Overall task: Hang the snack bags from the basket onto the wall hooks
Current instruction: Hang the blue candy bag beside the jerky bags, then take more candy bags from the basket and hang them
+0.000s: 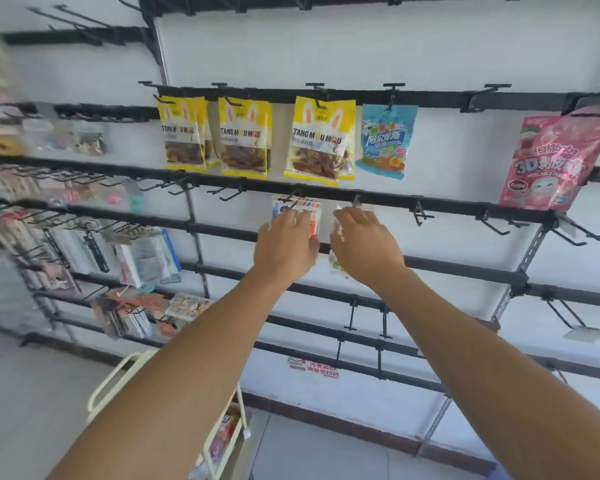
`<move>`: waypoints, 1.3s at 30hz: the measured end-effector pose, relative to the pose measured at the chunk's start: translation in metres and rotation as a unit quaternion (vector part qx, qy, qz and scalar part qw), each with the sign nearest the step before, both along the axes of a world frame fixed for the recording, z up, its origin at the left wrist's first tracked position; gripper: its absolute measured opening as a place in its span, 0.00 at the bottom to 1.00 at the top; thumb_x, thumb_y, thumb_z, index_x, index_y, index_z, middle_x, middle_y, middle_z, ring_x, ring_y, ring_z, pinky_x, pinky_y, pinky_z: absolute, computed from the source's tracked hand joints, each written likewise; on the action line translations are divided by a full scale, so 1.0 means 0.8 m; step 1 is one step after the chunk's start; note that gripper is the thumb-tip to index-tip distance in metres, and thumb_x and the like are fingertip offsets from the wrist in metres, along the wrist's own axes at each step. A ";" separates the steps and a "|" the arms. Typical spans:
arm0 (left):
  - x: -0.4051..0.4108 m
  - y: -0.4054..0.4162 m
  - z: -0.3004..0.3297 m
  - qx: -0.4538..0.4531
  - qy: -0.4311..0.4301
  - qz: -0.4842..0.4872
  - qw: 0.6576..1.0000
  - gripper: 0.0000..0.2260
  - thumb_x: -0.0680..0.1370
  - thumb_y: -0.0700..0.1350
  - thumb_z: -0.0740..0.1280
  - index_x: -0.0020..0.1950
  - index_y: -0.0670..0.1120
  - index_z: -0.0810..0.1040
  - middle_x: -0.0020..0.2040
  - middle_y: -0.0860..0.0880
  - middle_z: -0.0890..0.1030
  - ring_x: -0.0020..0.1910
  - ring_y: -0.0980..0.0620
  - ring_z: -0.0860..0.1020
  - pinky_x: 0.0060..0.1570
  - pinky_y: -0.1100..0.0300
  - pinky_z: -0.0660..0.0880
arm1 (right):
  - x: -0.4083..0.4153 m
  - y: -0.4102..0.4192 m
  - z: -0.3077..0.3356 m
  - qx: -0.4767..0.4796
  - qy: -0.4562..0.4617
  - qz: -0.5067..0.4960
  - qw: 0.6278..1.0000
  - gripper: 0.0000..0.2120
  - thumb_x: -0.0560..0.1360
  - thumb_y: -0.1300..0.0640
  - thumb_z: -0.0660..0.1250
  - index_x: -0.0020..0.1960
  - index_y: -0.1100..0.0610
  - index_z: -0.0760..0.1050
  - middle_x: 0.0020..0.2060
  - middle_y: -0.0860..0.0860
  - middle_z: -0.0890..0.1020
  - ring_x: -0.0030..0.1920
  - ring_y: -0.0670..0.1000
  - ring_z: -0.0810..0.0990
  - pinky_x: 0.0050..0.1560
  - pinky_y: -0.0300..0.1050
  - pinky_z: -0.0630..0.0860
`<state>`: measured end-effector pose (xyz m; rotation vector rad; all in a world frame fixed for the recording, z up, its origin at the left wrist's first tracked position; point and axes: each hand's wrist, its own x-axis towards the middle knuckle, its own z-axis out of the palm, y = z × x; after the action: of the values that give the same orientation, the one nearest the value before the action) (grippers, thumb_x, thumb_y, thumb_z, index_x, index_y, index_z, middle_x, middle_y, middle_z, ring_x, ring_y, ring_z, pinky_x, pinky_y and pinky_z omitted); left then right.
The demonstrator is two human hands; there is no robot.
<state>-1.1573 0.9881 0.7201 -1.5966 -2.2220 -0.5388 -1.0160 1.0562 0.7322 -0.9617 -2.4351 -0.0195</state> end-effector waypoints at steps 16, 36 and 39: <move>-0.275 -0.285 -0.243 -0.205 -0.124 0.091 0.967 0.19 0.82 0.53 0.59 0.70 0.46 0.71 0.66 0.44 0.75 0.62 0.42 0.75 0.55 0.46 0.75 | -0.264 -0.226 -0.246 -0.186 -0.163 0.100 0.964 0.24 0.82 0.51 0.57 0.77 0.55 0.62 0.74 0.53 0.68 0.73 0.56 0.65 0.70 0.53 0.67; -0.434 -0.199 -0.624 -0.291 -0.474 0.157 0.816 0.22 0.83 0.48 0.63 0.74 0.41 0.67 0.68 0.42 0.74 0.68 0.44 0.73 0.63 0.52 0.71 | -0.479 -0.131 -0.641 -0.488 -0.179 -0.028 0.854 0.27 0.79 0.58 0.62 0.77 0.53 0.61 0.68 0.58 0.73 0.62 0.61 0.77 0.53 0.49 0.73; -0.451 -0.183 -0.666 -0.276 -0.489 0.184 0.807 0.24 0.82 0.48 0.65 0.75 0.40 0.65 0.70 0.42 0.73 0.70 0.44 0.71 0.66 0.51 0.70 | -0.497 -0.120 -0.686 -0.508 -0.172 -0.045 0.843 0.28 0.78 0.60 0.62 0.76 0.52 0.60 0.66 0.58 0.73 0.58 0.62 0.79 0.48 0.48 0.74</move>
<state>-1.5183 0.8421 0.1876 -1.1082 -3.6459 -0.7505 -1.4138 0.9600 0.1832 -1.5957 -2.6836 1.2827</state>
